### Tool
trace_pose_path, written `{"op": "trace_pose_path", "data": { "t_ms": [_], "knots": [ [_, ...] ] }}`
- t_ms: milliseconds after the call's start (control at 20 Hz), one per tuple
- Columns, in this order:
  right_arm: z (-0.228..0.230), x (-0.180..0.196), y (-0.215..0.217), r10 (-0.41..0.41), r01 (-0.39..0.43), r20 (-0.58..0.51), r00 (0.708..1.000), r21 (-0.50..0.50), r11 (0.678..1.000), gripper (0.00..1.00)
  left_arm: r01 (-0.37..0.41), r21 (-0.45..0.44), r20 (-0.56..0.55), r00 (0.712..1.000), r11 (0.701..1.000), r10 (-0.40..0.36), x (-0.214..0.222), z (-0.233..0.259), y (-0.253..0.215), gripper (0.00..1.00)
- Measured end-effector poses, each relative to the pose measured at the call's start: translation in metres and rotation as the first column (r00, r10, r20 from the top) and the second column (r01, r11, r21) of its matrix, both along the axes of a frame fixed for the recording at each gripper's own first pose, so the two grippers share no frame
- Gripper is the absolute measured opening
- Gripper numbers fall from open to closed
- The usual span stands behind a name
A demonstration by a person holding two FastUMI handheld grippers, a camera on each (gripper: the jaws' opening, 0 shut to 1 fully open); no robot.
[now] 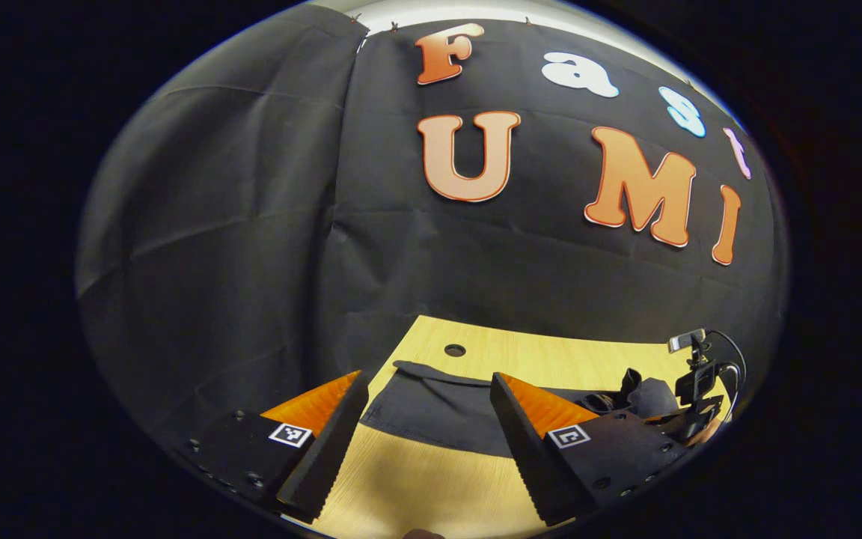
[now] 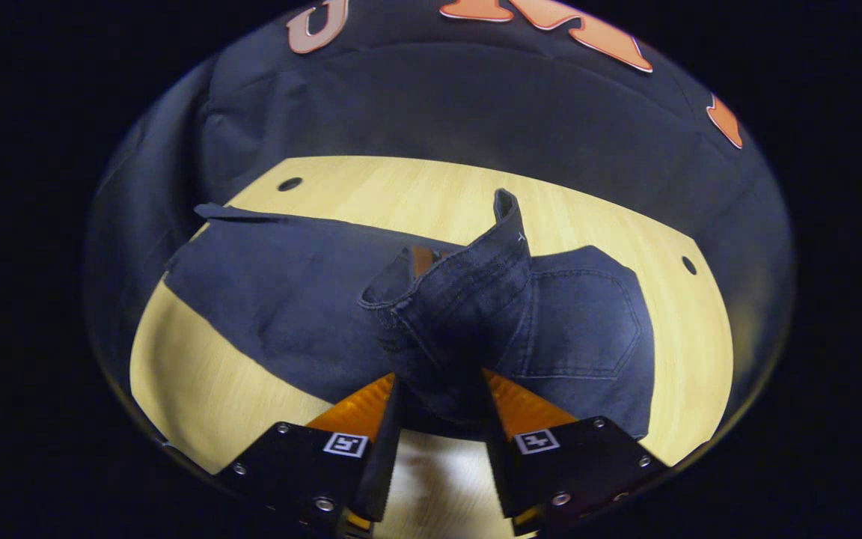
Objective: Grasp the waist and the cuffs of the jeans and fold them to make the two legs overlap; first hold the waist and fold one-third of the jeans toward the cuffs, then hold the cuffs and fold the remaining one-third in the same direction to finish folding.
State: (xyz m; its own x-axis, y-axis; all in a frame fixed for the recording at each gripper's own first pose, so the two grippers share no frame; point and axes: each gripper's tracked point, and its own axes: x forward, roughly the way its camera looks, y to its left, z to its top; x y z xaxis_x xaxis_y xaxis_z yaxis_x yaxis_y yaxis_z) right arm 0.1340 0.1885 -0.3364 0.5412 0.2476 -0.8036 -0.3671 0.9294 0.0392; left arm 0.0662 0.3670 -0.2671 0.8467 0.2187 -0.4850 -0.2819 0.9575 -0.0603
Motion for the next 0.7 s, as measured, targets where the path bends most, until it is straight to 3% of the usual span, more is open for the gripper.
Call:
{"op": "trace_pose_path", "data": {
  "t_ms": [50,150,200,250,300,350,550,700],
  "knots": [
    [0.007,-0.004,0.008,0.012,-0.011,-0.013,1.000,0.045,0.999,0.63,-0.007,-0.010,-0.012,1.000,1.000,0.007,0.001,-0.005,0.003,0.98],
    [0.022,-0.009,0.015,0.019,-0.018,-0.012,1.000,0.099,0.995,0.66,-0.016,-0.038,-0.047,0.999,0.999,0.014,0.007,-0.018,0.009,0.98],
    [0.026,-0.007,0.014,0.010,-0.009,-0.007,1.000,0.114,0.993,0.78,-0.022,-0.061,-0.072,0.997,0.998,0.018,0.011,-0.030,0.013,0.98],
    [0.033,-0.007,0.013,-0.001,0.002,-0.003,1.000,0.131,0.991,0.74,-0.028,-0.089,-0.105,0.994,0.996,0.019,0.015,-0.042,0.015,0.98],
    [0.040,-0.006,0.010,-0.014,0.013,0.004,1.000,0.145,0.989,0.83,-0.044,-0.116,-0.145,0.989,0.992,0.027,0.019,-0.053,0.017,0.98],
    [0.049,-0.004,0.006,-0.029,0.026,0.018,0.999,0.156,0.987,0.84,-0.059,-0.144,-0.183,0.983,0.988,0.032,0.022,-0.066,0.019,0.98],
    [0.085,0.002,-0.026,-0.102,0.085,0.093,0.990,0.171,0.982,0.91,-0.157,-0.228,-0.363,0.929,0.961,0.066,0.033,-0.118,0.034,0.98],
    [0.107,0.001,-0.059,-0.157,0.133,0.152,0.976,0.158,0.978,0.94,-0.260,-0.303,-0.514,0.855,0.917,0.072,0.033,-0.160,0.041,0.98]
  ]
}}
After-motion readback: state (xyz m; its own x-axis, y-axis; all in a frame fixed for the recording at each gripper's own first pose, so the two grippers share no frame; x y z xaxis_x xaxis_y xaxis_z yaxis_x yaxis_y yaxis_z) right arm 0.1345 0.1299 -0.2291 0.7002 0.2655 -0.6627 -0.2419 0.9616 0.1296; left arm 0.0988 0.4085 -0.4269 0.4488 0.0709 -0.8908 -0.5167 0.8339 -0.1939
